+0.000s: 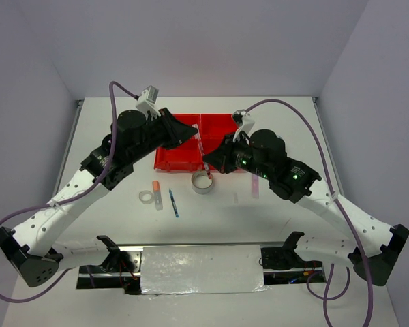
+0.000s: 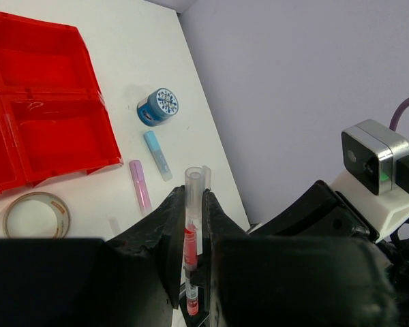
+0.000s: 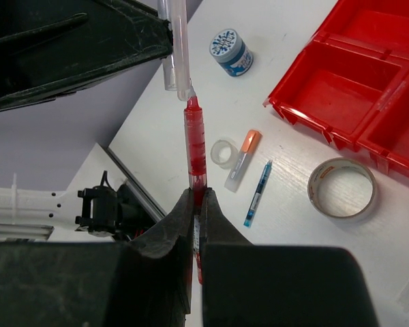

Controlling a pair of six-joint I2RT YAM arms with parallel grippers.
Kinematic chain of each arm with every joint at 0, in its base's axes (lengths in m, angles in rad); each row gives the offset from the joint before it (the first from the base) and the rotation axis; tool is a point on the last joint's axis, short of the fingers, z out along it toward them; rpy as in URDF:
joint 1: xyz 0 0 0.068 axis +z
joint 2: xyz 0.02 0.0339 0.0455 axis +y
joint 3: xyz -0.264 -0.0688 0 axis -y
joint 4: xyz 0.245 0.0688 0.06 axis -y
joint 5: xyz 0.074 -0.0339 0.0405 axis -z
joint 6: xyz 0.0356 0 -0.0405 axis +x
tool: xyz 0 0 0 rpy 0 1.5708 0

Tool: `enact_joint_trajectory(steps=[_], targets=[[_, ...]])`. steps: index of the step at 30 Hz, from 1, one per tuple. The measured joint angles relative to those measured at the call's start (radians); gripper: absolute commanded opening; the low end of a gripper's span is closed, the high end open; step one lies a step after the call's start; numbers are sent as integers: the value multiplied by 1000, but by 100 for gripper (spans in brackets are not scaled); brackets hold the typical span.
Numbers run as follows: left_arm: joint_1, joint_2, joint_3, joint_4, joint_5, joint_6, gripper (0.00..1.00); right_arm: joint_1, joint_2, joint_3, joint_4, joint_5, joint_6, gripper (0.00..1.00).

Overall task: Sort the stationery into containers
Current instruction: Close the pen cap on the pen.

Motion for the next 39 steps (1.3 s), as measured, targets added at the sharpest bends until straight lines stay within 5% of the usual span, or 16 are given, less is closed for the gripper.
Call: enact_joint_trajectory(steps=[39], targets=[[0, -4, 5, 4, -19, 0, 0, 0, -15, -11, 2, -21, 11, 0]])
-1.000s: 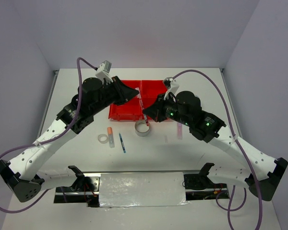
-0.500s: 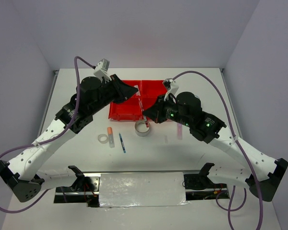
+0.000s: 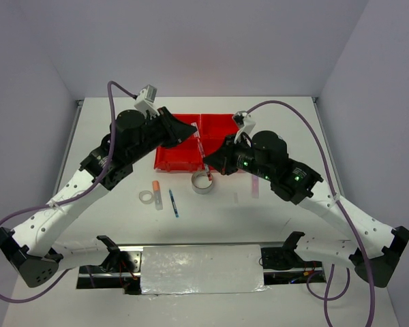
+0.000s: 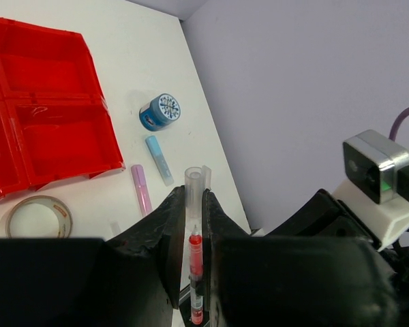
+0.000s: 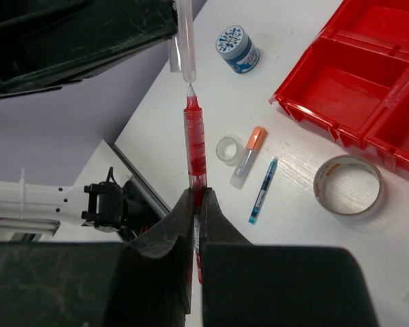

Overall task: Sort the stationery into containers
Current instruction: Close the pen cap on the pen.

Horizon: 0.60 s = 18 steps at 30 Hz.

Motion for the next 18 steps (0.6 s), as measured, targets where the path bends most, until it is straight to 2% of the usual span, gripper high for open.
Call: enact_joint_trajectory(steps=[18], targets=[[0, 0, -16, 2, 16, 0, 0, 0, 32, 31, -11, 14, -10, 0]])
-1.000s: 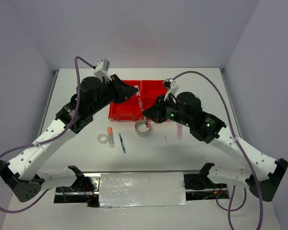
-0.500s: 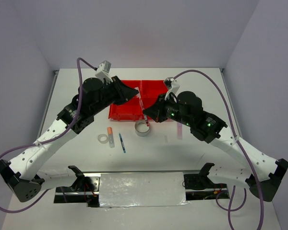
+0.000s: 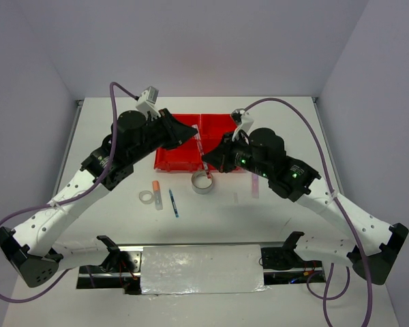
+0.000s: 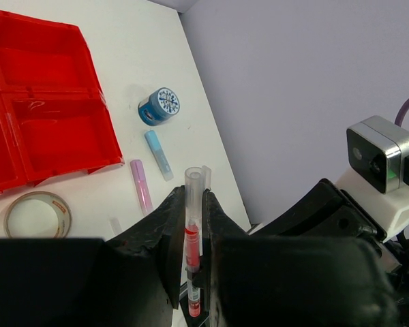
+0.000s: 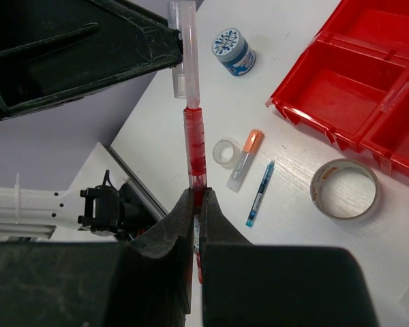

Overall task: Sort the stationery into containers
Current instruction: Close the pen cap on the pen.

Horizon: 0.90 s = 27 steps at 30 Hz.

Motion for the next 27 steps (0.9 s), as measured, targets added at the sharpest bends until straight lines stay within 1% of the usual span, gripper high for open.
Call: enact_joint_trajectory(steps=[18, 27], targets=[[2, 0, -16, 16, 10, -1, 0, 0, 20, 30, -10, 9, 0, 0], [4, 0, -23, 32, 1, -1, 0, 2, 45, 68, -42, 22, 3, 0]])
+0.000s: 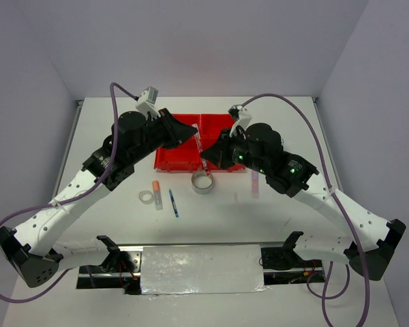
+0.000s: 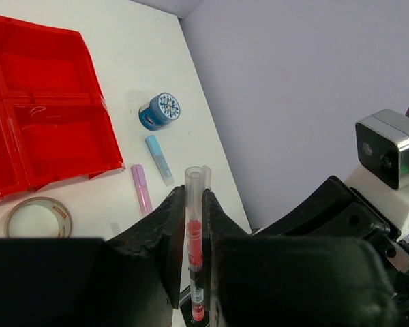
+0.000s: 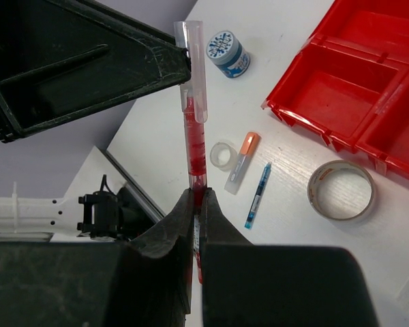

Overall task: Sort the stationery into containers
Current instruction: Close the pen cap on the pen.

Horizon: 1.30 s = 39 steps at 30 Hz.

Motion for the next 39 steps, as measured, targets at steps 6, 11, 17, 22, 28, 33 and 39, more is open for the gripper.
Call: enact_joint_trajectory(steps=[6, 11, 17, 22, 28, 33, 39], targets=[[0, -1, 0, 0, 0, 1, 0, 0, 4, 16, -11, 18, 1, 0], [0, -1, 0, -2, 1, 0, 0, 0, 4, 17, -11, 19, 1, 0], [0, 0, 0, -1, 5, -2, 0, 0, 4, 17, -10, 19, -2, 0], [1, 8, 0, 3, 18, 0, 0, 0, 8, 25, -26, 29, -26, 0], [10, 25, 1, 9, 51, 11, 0, -4, 28, 53, -66, 38, -79, 0], [13, 36, 2, 13, 70, 32, 24, -12, 38, 64, -89, 22, -117, 0], [7, 30, 8, -33, 85, 56, 46, -19, 34, 64, -28, 2, -126, 0]])
